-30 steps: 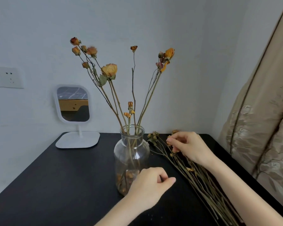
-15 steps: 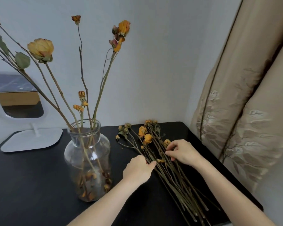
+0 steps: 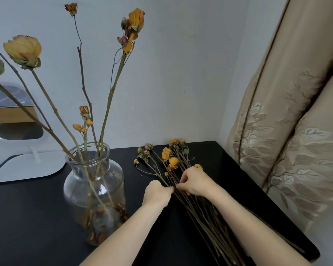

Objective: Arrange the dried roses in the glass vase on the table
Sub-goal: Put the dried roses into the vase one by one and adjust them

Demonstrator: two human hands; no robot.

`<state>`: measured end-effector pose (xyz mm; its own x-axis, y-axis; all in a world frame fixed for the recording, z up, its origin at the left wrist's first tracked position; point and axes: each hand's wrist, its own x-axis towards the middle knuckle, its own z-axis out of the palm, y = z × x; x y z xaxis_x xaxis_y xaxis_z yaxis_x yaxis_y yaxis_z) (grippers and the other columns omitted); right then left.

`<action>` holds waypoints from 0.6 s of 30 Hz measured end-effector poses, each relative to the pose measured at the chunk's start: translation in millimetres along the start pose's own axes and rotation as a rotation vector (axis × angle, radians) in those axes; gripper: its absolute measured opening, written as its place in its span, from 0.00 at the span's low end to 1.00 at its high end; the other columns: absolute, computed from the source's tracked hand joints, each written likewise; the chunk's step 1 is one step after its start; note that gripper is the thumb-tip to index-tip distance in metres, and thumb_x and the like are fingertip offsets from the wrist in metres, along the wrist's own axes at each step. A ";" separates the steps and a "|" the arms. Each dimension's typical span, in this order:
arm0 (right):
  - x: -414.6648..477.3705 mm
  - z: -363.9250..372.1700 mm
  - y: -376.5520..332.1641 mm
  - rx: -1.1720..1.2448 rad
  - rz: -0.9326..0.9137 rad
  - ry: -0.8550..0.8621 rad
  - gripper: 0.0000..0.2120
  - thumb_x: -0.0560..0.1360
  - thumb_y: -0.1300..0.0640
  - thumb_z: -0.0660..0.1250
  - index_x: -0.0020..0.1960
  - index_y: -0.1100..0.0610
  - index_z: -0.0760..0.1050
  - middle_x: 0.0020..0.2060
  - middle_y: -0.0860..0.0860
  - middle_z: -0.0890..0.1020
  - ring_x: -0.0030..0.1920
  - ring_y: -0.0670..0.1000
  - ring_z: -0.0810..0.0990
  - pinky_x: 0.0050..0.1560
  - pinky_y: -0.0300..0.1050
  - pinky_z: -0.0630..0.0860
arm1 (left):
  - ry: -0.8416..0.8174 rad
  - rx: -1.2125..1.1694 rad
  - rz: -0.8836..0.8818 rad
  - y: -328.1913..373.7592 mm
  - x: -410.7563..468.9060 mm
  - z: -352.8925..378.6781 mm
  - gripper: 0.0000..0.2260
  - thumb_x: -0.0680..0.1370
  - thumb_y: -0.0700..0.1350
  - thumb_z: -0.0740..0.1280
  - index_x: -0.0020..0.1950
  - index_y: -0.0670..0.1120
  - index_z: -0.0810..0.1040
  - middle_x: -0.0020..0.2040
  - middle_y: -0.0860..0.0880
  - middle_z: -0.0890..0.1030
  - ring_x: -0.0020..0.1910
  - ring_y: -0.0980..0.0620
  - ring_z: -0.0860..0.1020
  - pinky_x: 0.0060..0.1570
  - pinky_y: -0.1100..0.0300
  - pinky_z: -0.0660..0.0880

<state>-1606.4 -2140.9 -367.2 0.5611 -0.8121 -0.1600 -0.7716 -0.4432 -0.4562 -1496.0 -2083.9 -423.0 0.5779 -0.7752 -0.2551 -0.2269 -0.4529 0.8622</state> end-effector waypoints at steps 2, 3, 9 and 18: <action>0.9 1.8 -1.8 -0.035 0.038 -0.024 0.10 0.74 0.52 0.67 0.48 0.58 0.79 0.31 0.49 0.78 0.42 0.51 0.82 0.49 0.47 0.80 | 0.000 -0.017 -0.020 -1.0 1.2 0.6 0.10 0.72 0.42 0.67 0.34 0.44 0.68 0.23 0.50 0.67 0.17 0.53 0.63 0.24 0.63 0.61; 1.0 2.2 -1.9 -0.051 0.055 -0.030 0.10 0.74 0.52 0.67 0.48 0.58 0.79 0.33 0.50 0.79 0.43 0.51 0.83 0.48 0.47 0.80 | -0.005 -0.028 -0.026 -1.3 1.3 1.2 0.09 0.71 0.41 0.66 0.34 0.43 0.68 0.23 0.50 0.67 0.18 0.53 0.62 0.24 0.63 0.61; 7.7 7.3 -5.0 -0.135 0.092 -0.012 0.11 0.74 0.53 0.67 0.51 0.59 0.77 0.42 0.53 0.82 0.45 0.53 0.82 0.49 0.49 0.79 | 0.041 0.015 -0.012 0.2 3.3 3.1 0.14 0.72 0.48 0.68 0.32 0.44 0.67 0.27 0.48 0.69 0.23 0.51 0.67 0.30 0.59 0.66; 8.8 5.7 -3.4 -0.130 0.133 -0.011 0.14 0.73 0.47 0.66 0.42 0.58 0.75 0.38 0.52 0.80 0.40 0.52 0.81 0.42 0.45 0.77 | 0.064 0.123 -0.037 13.7 -1.8 8.7 0.11 0.72 0.47 0.65 0.33 0.46 0.66 0.32 0.48 0.72 0.33 0.48 0.72 0.31 0.60 0.68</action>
<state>-1597.2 -2144.3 -372.1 0.4545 -0.8628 -0.2215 -0.8709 -0.3782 -0.3139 -1507.0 -2092.4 -414.5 0.6357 -0.7291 -0.2537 -0.2964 -0.5339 0.7919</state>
